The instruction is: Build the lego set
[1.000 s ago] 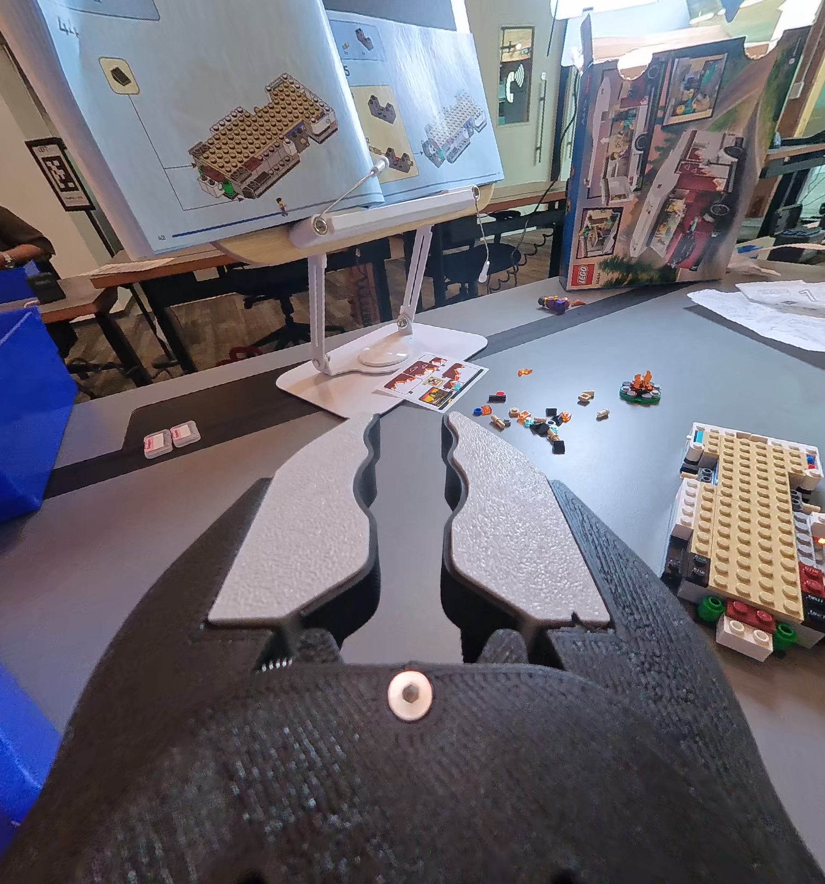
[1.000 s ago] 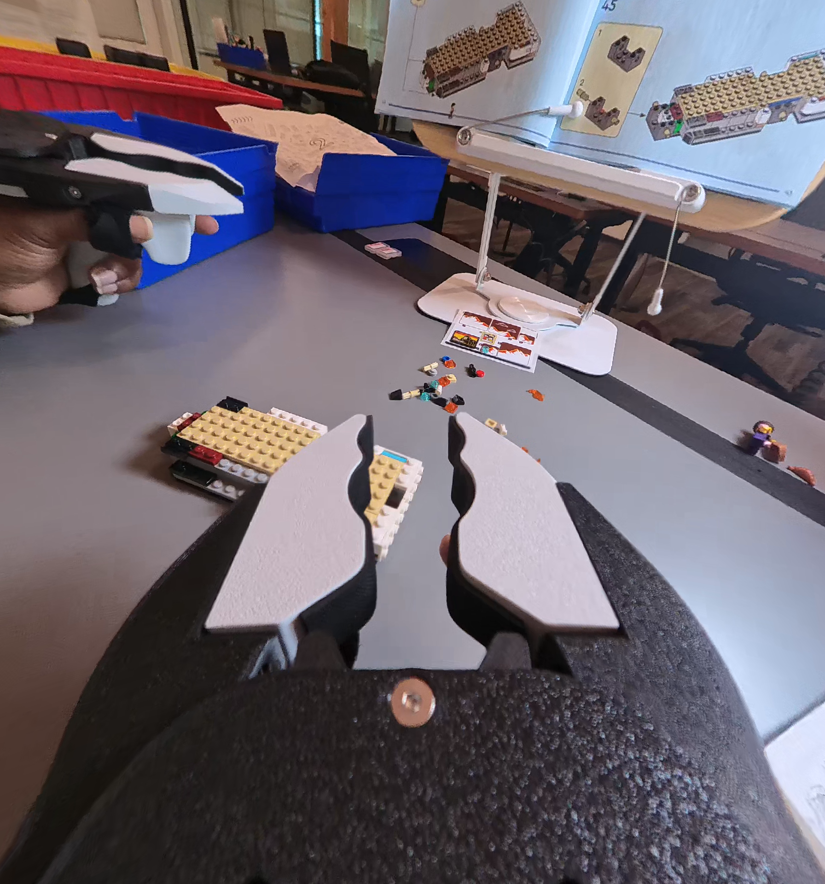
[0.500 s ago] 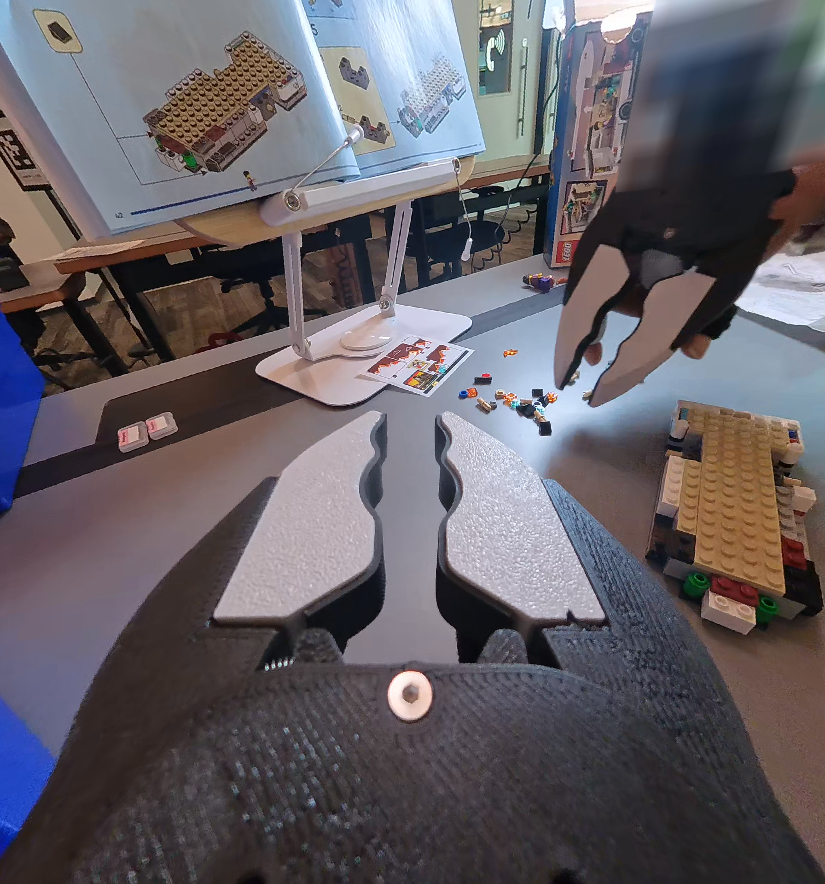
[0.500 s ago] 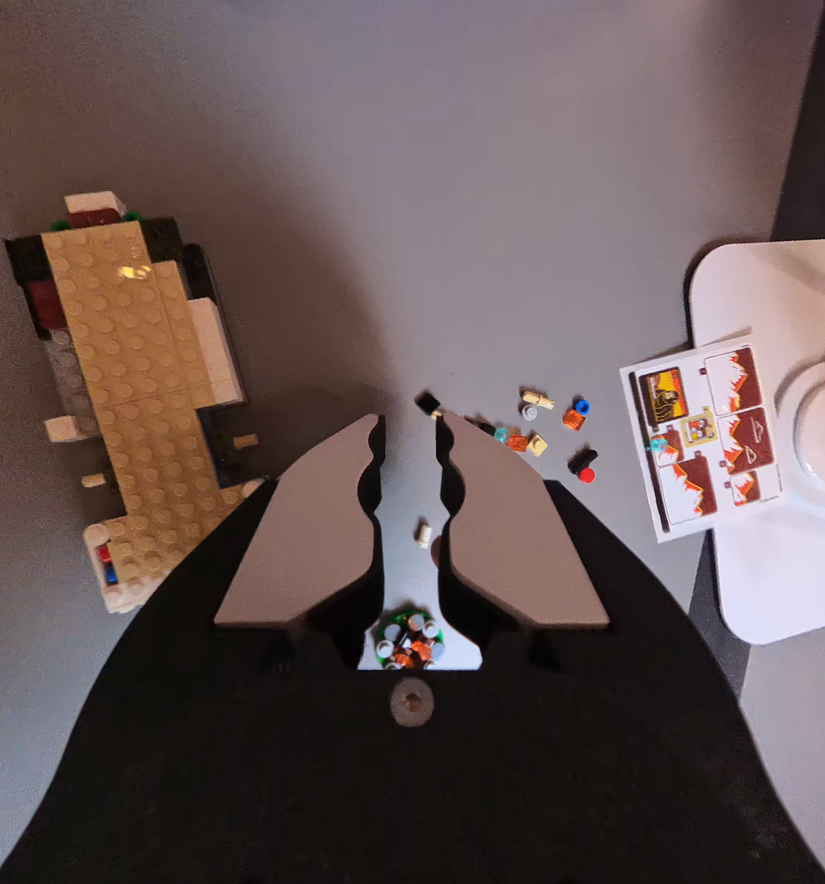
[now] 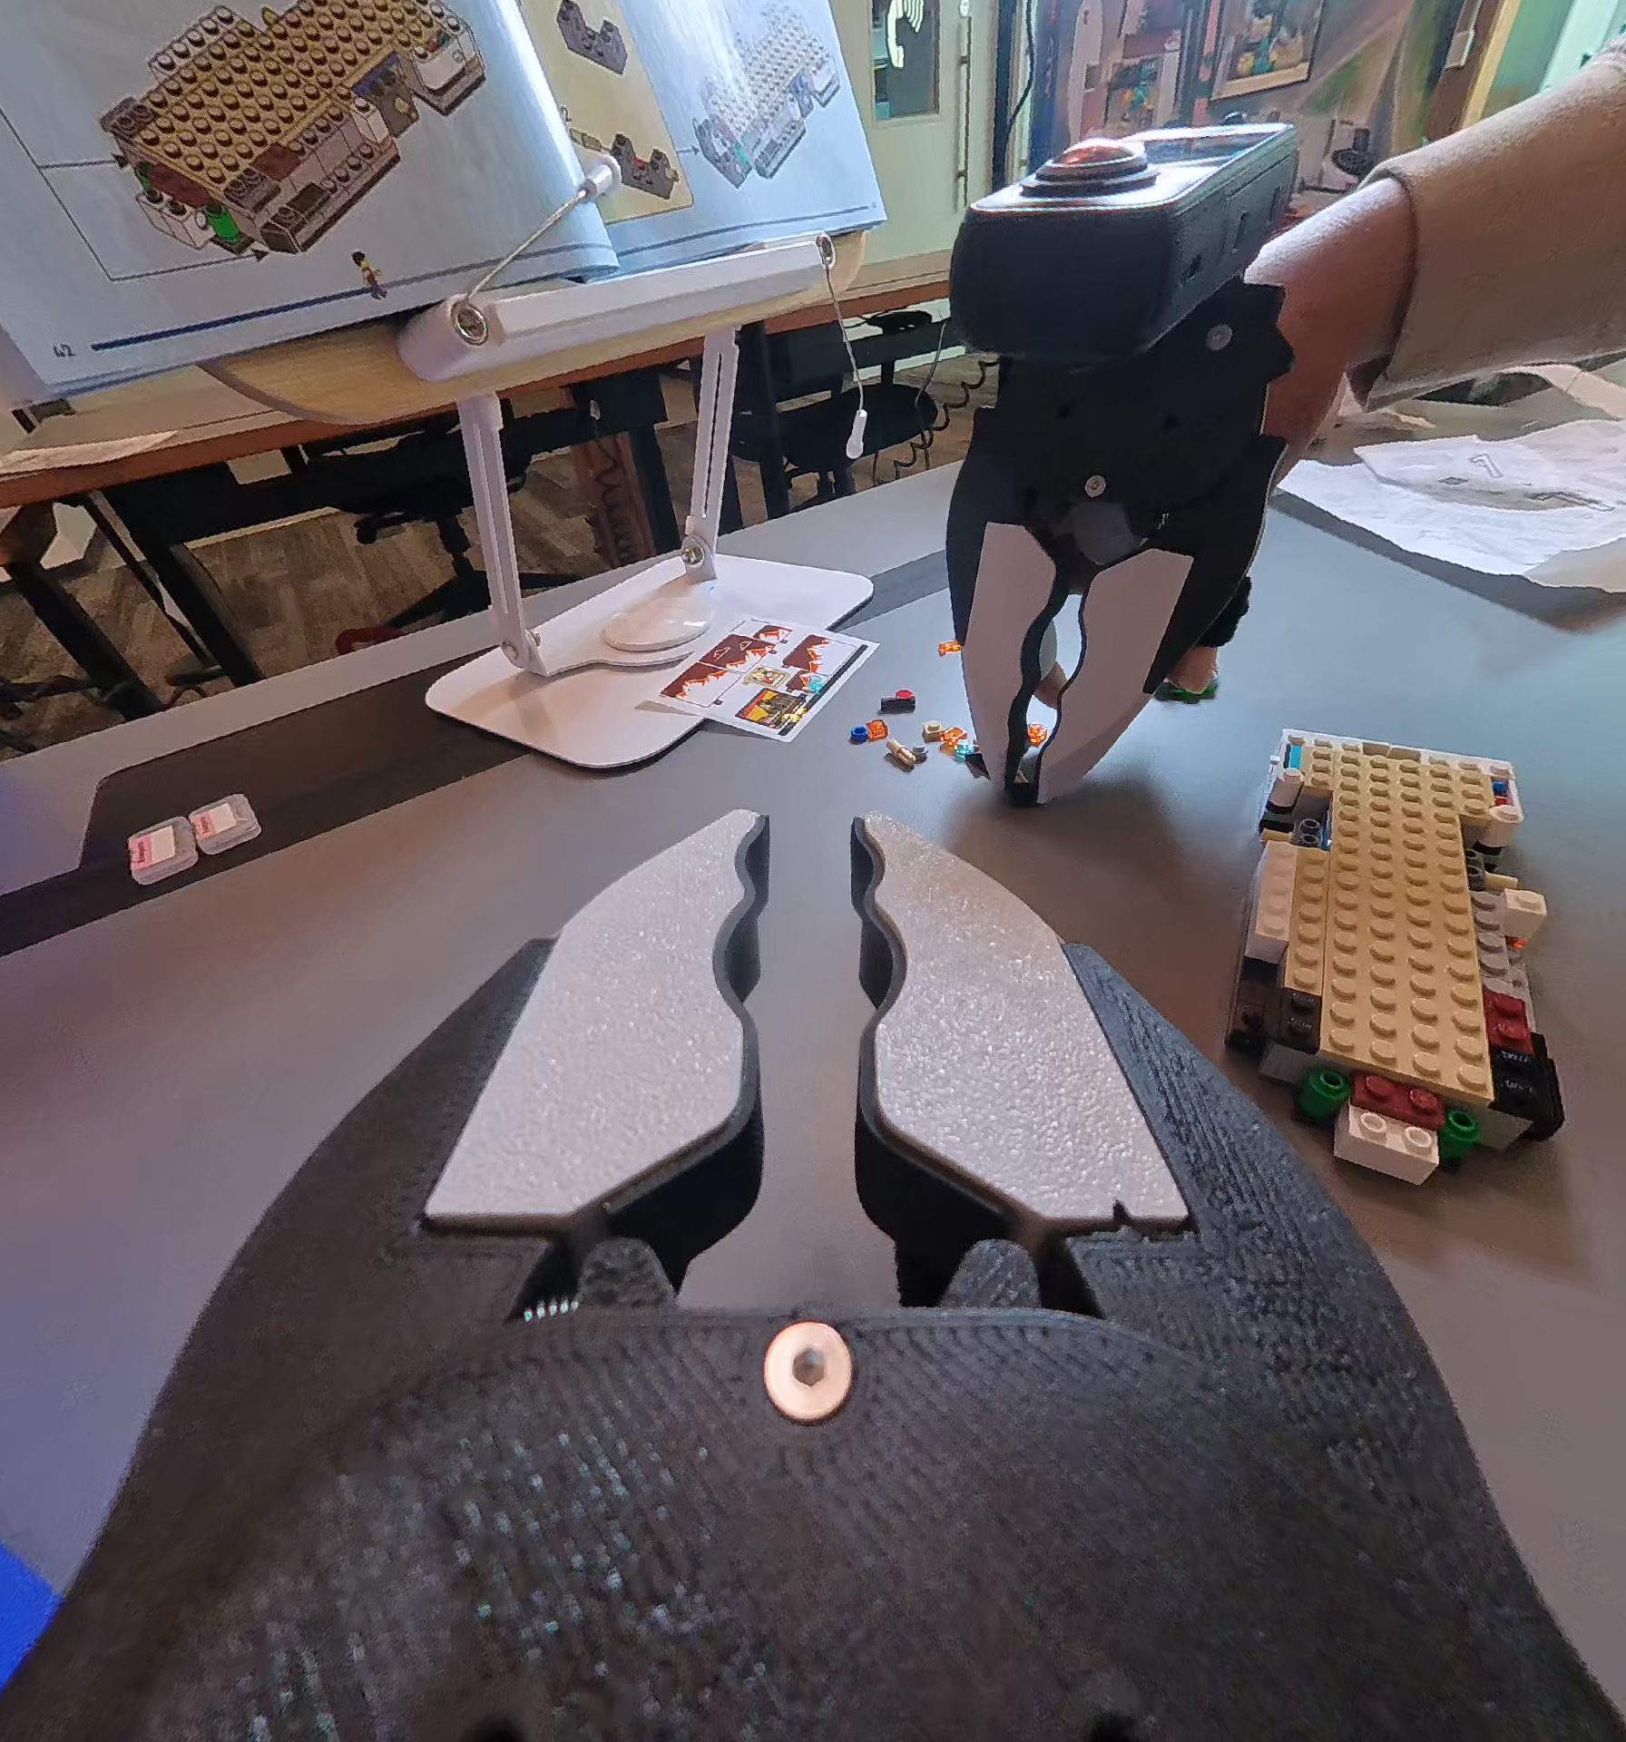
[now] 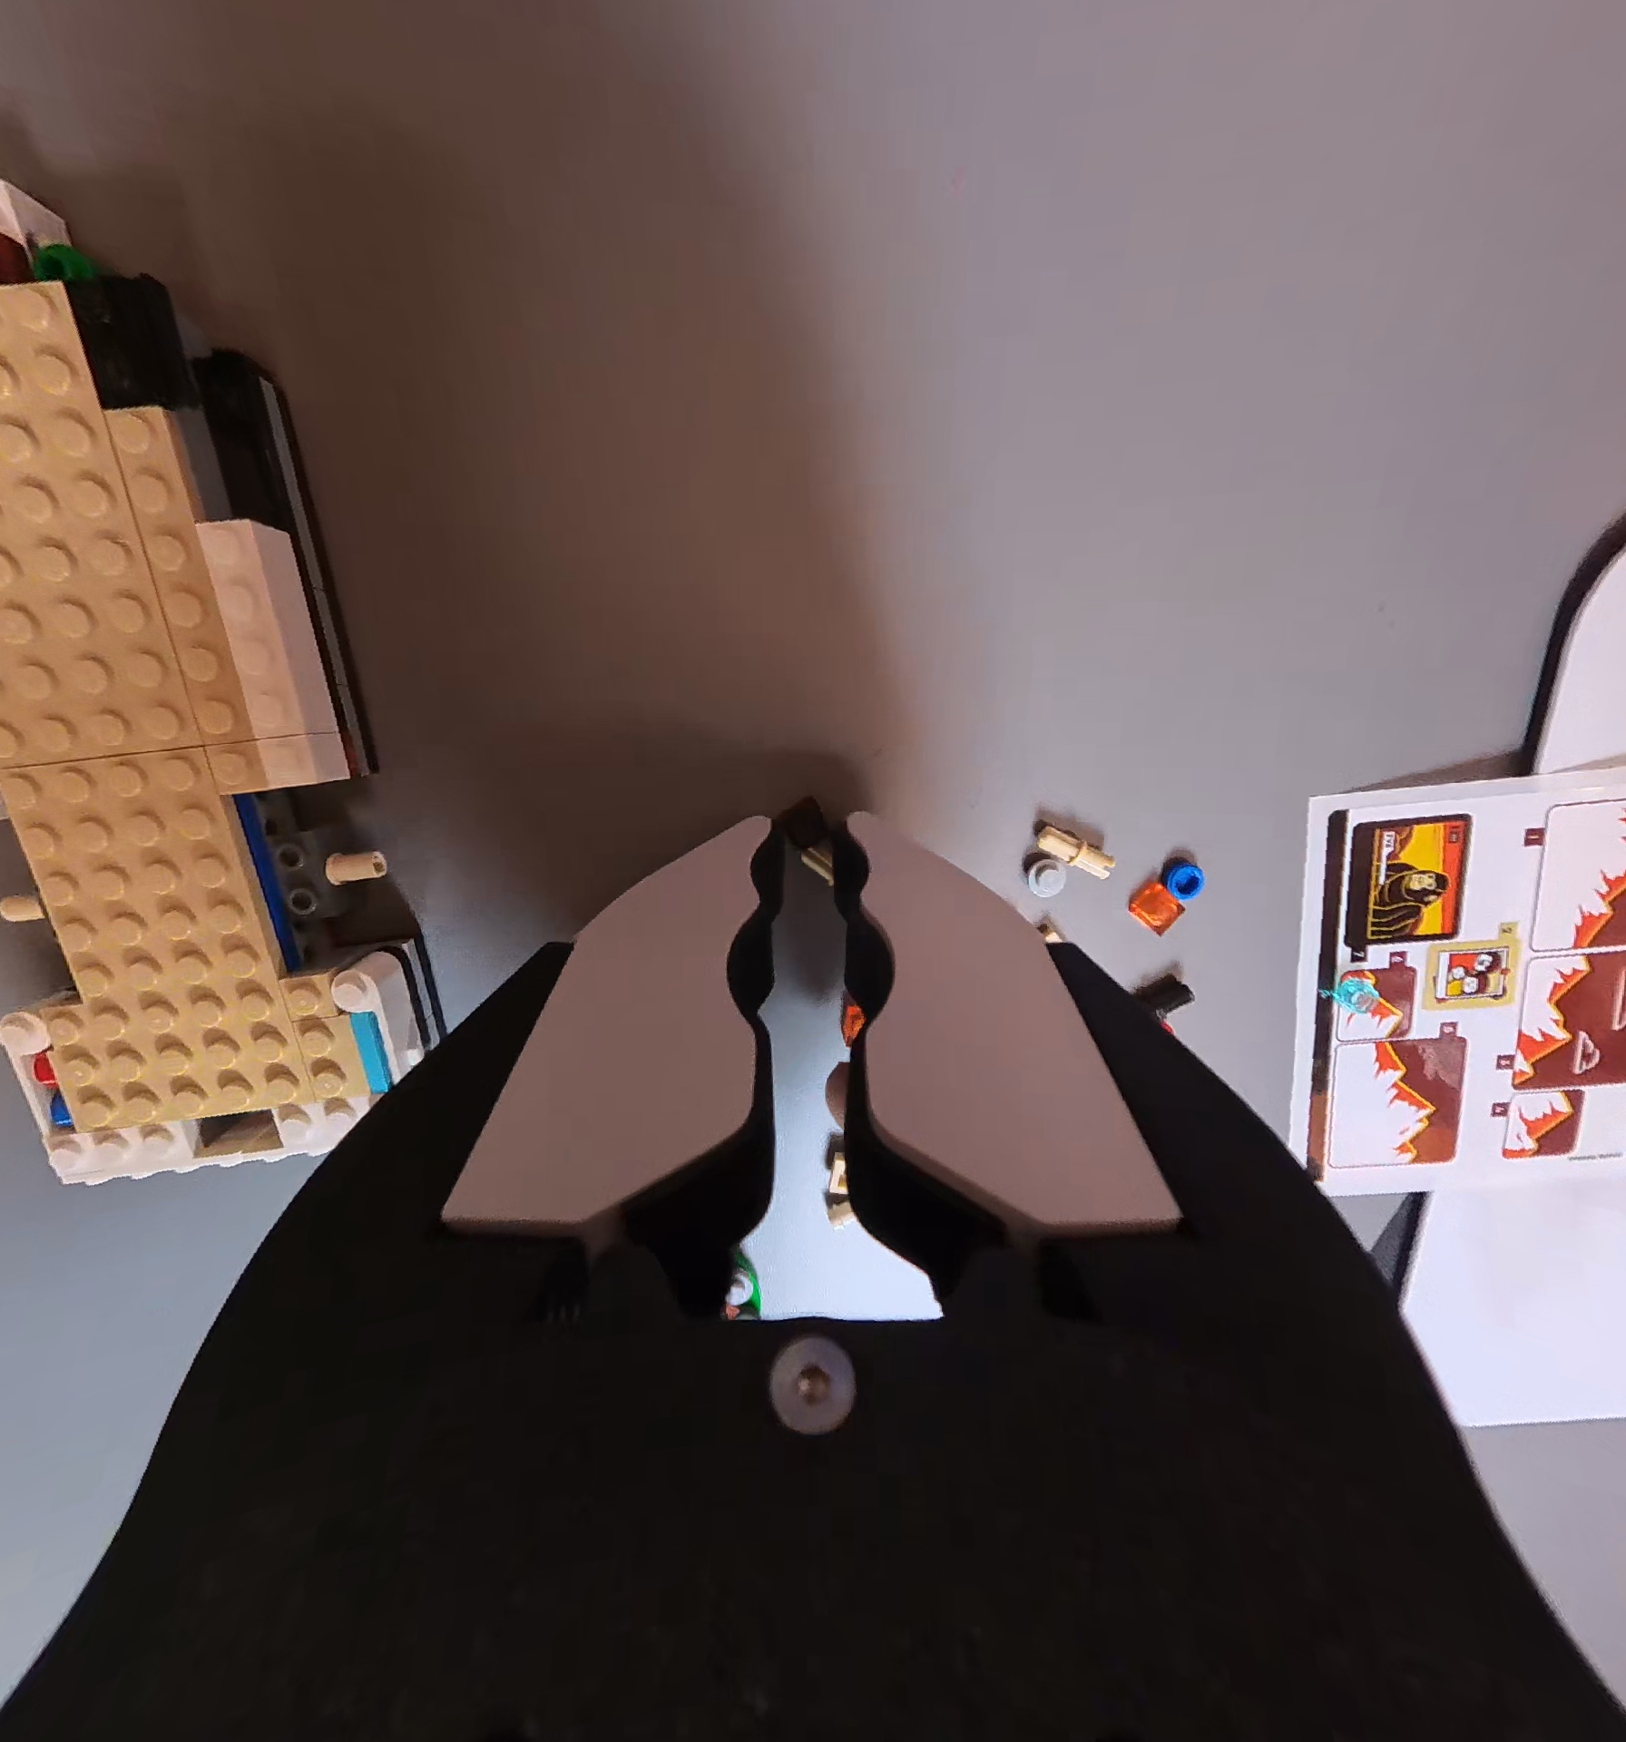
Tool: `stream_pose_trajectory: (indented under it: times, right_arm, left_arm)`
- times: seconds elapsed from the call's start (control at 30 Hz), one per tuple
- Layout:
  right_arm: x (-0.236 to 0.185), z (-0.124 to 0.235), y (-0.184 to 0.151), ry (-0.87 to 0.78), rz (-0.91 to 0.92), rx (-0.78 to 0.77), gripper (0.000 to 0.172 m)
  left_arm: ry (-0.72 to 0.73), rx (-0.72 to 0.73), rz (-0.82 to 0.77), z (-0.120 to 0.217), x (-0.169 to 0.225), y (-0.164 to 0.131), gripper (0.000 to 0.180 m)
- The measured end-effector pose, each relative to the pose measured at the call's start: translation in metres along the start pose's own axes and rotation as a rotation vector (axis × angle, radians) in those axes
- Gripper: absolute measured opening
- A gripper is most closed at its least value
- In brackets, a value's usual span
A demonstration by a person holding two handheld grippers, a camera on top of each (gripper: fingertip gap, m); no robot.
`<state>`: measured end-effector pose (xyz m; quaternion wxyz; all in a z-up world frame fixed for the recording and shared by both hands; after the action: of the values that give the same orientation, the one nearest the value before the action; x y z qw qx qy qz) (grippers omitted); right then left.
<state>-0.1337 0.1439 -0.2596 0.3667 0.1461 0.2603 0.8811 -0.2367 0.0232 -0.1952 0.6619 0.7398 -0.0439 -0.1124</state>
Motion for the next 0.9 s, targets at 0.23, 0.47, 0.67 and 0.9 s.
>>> stream_pose_trajectory:
  times: [0.23,0.47,0.67,0.9]
  right_arm:
    - [-0.011,0.008,0.013,-0.018,-0.006,0.041,0.009]
    - [-0.076,0.044,0.061,-0.079,-0.004,0.151,0.009]
    - [-0.155,0.011,0.070,-0.034,-0.012,0.127,0.009]
    - [-0.184,-0.022,0.062,-0.032,-0.038,0.060,0.009]
  left_arm:
    - [-0.014,-0.008,-0.006,-0.001,0.003,-0.001,0.016]
    - [-0.025,-0.008,-0.023,-0.001,0.005,0.000,0.014]
    - [-0.042,-0.005,-0.063,0.000,0.011,0.003,0.012]
    - [-0.051,-0.009,-0.090,0.000,0.014,0.003,0.011]
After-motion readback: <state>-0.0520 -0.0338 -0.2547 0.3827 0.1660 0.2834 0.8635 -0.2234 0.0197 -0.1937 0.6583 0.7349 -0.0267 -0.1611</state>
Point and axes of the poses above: each gripper's, where its closed fingertips meet, z back along the fingers, y out of its top, x = y × z across the jaws, the point moved 3 cm from there along z, back along the fingers, and after that the axes turned 15 degrees about x, right-handed, at the moved point
